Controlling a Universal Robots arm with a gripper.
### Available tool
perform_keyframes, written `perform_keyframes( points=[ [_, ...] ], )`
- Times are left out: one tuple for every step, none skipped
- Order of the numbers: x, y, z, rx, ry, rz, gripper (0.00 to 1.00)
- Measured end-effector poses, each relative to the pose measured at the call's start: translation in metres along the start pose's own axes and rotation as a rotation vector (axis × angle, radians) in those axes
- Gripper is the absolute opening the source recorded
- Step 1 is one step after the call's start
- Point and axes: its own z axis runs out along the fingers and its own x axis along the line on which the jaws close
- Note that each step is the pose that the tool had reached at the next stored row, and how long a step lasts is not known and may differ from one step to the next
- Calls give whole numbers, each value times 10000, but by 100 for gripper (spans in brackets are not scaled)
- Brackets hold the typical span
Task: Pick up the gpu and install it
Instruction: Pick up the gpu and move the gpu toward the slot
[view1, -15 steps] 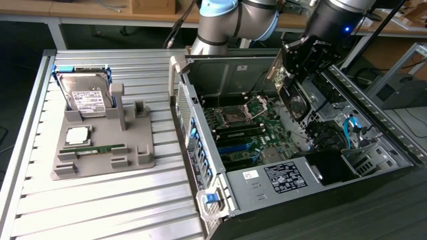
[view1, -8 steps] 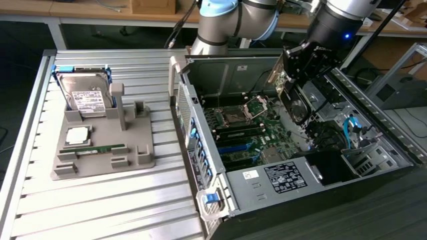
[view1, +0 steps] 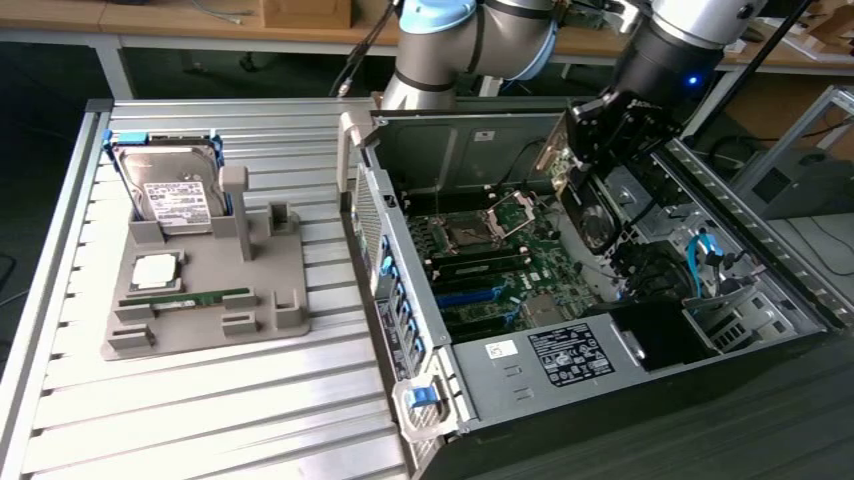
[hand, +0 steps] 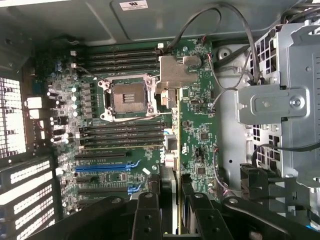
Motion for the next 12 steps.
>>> perform_keyframes(
  points=[
    [-2,0,7,1,0,0,27],
    [-3,0,13,0,0,-2,27],
    [-4,0,19,1,0,-1,27],
    [-4,0,22,2,0,-1,27],
    [-4,0,22,2,1,-1,27],
    [-4,-1,23,2,1,-1,27],
    [-4,0,23,0,0,-1,27],
    [-4,0,23,0,0,-2,27],
    [-4,0,23,0,0,-2,27],
    [-4,0,23,0,0,-1,27],
    [-4,0,23,0,0,-1,27],
    [-4,-1,23,0,0,-2,27]
  ],
)
